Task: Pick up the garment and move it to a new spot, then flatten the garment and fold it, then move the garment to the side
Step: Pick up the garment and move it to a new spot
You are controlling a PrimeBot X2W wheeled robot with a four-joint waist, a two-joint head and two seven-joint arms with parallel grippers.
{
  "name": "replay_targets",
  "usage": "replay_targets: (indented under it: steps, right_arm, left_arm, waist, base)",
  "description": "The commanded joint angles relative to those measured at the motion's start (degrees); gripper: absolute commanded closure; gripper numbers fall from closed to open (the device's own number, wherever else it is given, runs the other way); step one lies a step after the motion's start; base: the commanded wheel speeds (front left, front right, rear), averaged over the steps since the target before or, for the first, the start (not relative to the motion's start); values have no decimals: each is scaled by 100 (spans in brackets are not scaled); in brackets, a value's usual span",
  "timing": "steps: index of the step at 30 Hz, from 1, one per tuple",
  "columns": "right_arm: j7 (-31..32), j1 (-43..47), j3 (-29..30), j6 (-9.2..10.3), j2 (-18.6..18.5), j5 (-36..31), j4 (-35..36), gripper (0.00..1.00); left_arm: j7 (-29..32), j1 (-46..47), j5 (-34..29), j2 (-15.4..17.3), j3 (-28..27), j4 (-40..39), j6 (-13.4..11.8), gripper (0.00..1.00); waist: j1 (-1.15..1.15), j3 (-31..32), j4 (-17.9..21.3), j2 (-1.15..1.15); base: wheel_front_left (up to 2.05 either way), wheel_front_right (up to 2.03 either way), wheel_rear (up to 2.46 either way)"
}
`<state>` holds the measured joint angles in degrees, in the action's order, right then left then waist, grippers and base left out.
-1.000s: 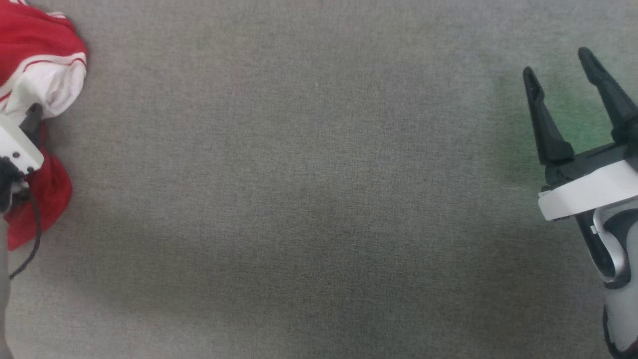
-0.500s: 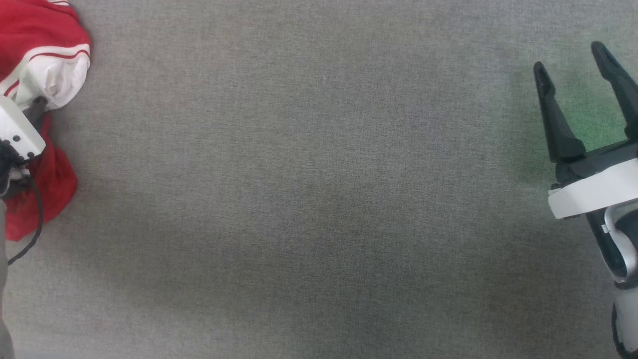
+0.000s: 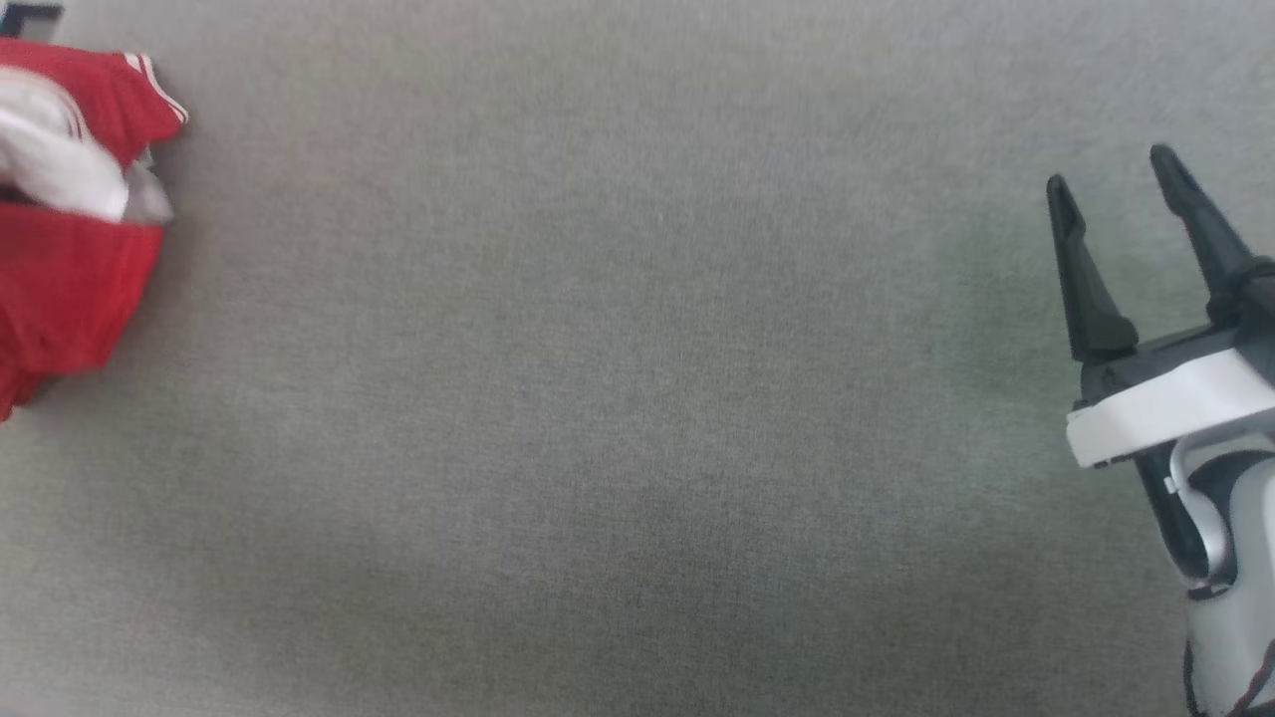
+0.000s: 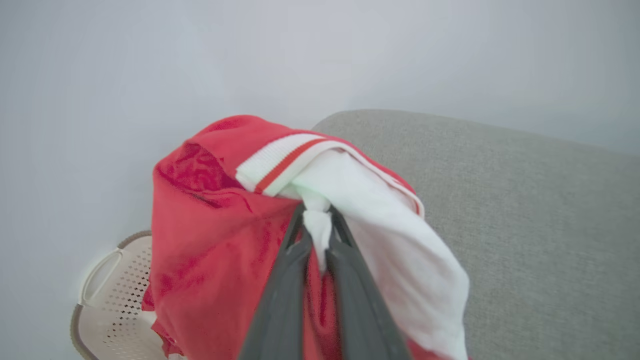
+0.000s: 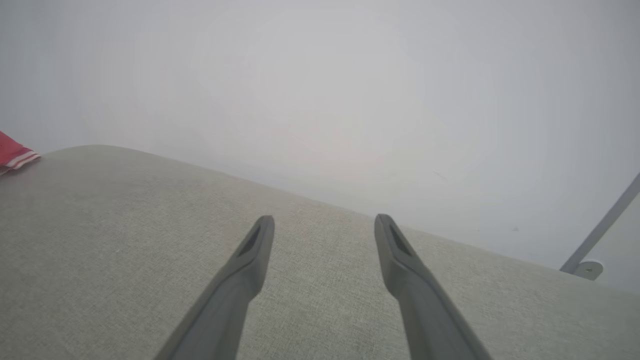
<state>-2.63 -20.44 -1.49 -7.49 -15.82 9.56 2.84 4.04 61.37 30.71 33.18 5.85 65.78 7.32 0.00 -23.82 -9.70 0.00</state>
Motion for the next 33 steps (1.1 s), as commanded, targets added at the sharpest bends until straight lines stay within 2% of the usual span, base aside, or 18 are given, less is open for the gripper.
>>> replay_targets:
  steps: [1, 10, 11, 20, 27, 33]
  right_arm:
    - [-69, 68, 22, 0, 57, 31, -80, 0]
    - [-335, 327, 166, 0, 317, 87, -430, 0]
    - [-365, 390, 201, 0, 372, 89, -463, 0]
    - [-511, 537, 329, 0, 525, 103, -610, 0]
    - [-599, 561, 452, 0, 611, 72, -649, 0]
    - [-664, 483, 580, 0, 628, 46, -728, 0]
  left_arm:
    - [-56, 87, -20, 99, 108, -149, 10, 100]
    - [132, 145, 289, 638, 888, -1371, 11, 100]
    - [249, 170, 349, 786, 1024, -1668, 12, 100]
    - [950, 150, 528, 1188, 1214, -3067, -8, 100]
    - [1566, -82, 690, 1294, 1224, -4360, -287, 100]
    - [2099, -356, 792, 1227, 1293, -5555, -660, 100]
  waist:
    - [0, 315, -4, 0]
    - [0, 1098, 16, 0]
    - [0, 1230, 30, 0]
    - [0, 1605, 178, 0]
    - [0, 1692, 471, 0]
    - [0, 1660, 901, 0]
  base:
    - [0, 0, 0]
    - [0, 0, 0]
    - [0, 0, 0]
    - [0, 0, 0]
    - [0, 0, 0]
    - [0, 0, 0]
